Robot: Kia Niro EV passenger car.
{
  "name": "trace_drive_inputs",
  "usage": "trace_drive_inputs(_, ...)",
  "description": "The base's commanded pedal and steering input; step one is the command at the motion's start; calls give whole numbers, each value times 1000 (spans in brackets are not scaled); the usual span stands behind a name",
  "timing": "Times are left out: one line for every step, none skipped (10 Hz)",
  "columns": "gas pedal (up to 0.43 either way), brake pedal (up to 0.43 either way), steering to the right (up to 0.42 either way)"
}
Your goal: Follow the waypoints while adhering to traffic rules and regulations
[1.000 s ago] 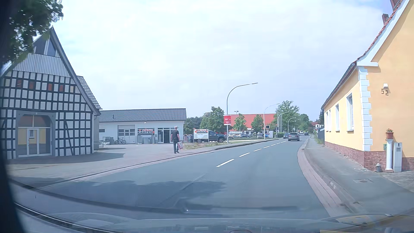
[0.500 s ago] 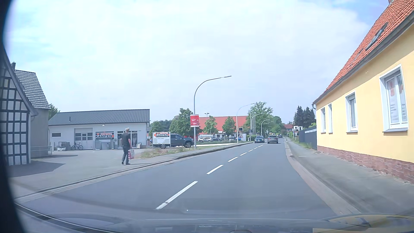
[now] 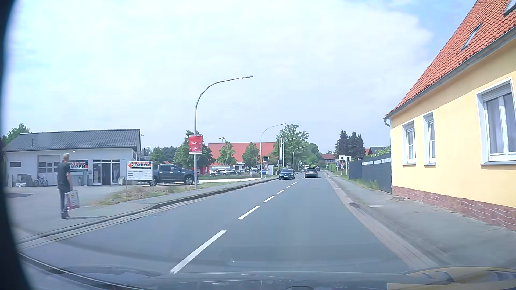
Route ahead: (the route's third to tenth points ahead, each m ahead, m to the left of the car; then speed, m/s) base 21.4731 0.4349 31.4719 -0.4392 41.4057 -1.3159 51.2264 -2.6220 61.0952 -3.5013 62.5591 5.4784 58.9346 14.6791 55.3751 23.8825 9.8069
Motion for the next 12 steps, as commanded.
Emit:
trace_drive_inputs(0,0,73)
trace_drive_inputs(0,0,68)
trace_drive_inputs(8,0,62)
trace_drive_inputs(28,0,54)
trace_drive_inputs(130,0,48)
trace_drive_inputs(138,0,40)
trace_drive_inputs(138,0,36)
trace_drive_inputs(138,0,32)
trace_drive_inputs(138,0,27)
trace_drive_inputs(138,0,22)
trace_drive_inputs(138,0,17)
trace_drive_inputs(138,0,14)
